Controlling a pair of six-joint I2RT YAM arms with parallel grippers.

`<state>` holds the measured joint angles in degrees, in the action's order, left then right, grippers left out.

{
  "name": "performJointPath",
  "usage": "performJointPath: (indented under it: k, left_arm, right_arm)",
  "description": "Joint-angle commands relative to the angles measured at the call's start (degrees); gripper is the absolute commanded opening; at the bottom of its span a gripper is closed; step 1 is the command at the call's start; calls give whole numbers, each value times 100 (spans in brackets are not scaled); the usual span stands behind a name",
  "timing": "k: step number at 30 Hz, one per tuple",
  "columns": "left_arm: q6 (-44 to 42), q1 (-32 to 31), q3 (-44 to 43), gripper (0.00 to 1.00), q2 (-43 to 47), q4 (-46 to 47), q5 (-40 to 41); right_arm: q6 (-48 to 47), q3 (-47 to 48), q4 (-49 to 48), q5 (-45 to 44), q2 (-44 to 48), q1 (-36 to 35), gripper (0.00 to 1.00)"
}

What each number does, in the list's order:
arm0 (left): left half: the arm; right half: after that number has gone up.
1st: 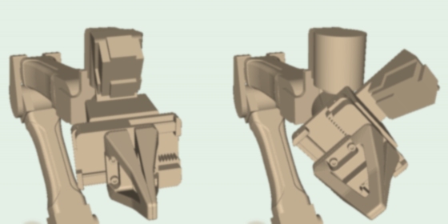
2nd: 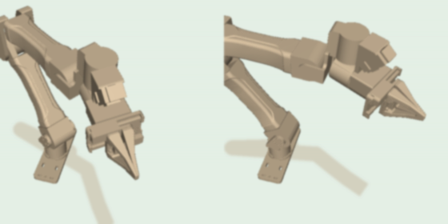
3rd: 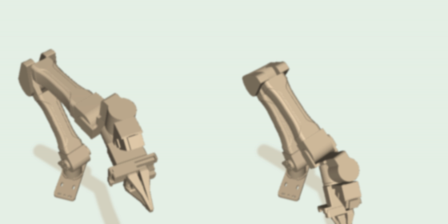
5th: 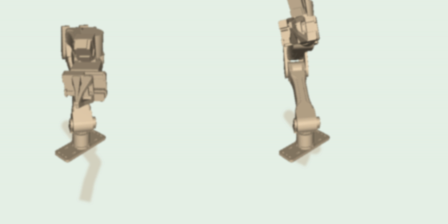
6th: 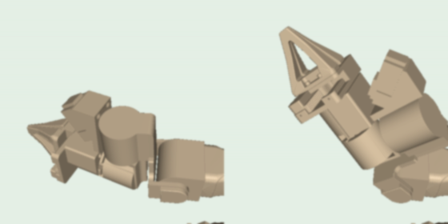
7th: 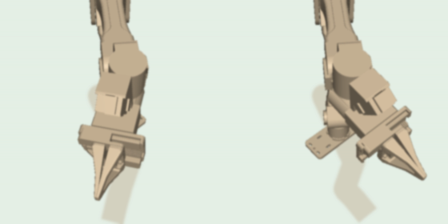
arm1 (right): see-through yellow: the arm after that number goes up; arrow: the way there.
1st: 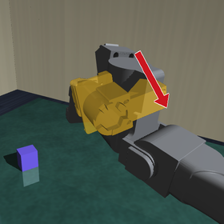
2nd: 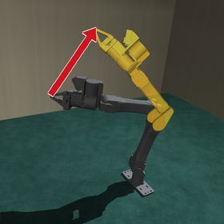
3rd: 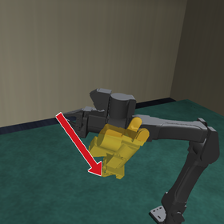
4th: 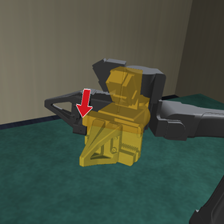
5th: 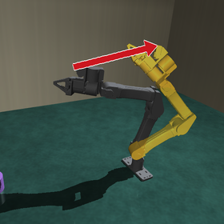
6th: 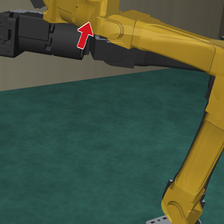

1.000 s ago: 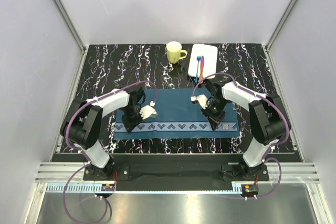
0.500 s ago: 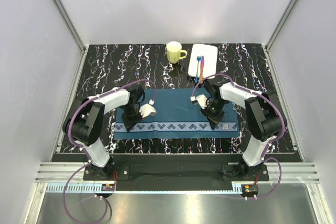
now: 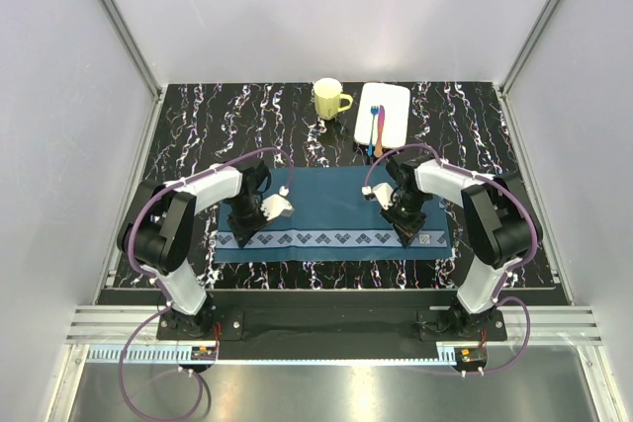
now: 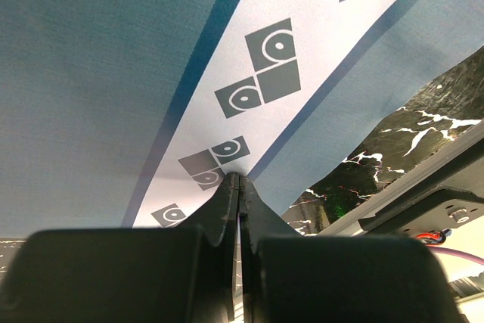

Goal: Set the dinner table for one person
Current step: Move the napkin to the center of the board.

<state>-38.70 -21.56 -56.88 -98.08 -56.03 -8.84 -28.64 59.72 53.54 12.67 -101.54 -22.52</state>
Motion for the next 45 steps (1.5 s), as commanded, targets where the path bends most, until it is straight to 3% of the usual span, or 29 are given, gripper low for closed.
performJointPath:
  k: [1, 10, 32, 39, 43, 45]
  left_arm:
    - [-138, 152, 213, 0, -71, 338, 401]
    - [-235, 179, 292, 0, -53, 347, 567]
    - [-287, 328, 248, 0, 78, 199, 647]
    - [-296, 337, -340, 0, 588, -285, 550]
    - [-270, 337, -893, 0, 633, -514, 629]
    - [-226, 328, -1271, 2, 554, -567, 629]
  right_arm:
    - [165, -128, -115, -387, 117, 72, 0]
    - [597, -75, -449, -1213, 82, 353, 0]
    - [667, 170, -380, -1425, -15, 609, 0]
    - [703, 654, 86, -1354, 195, 609, 14]
    - [720, 935, 78, -1477, 205, 609, 16]
    - [763, 1216, 78, -1547, 152, 609, 27]
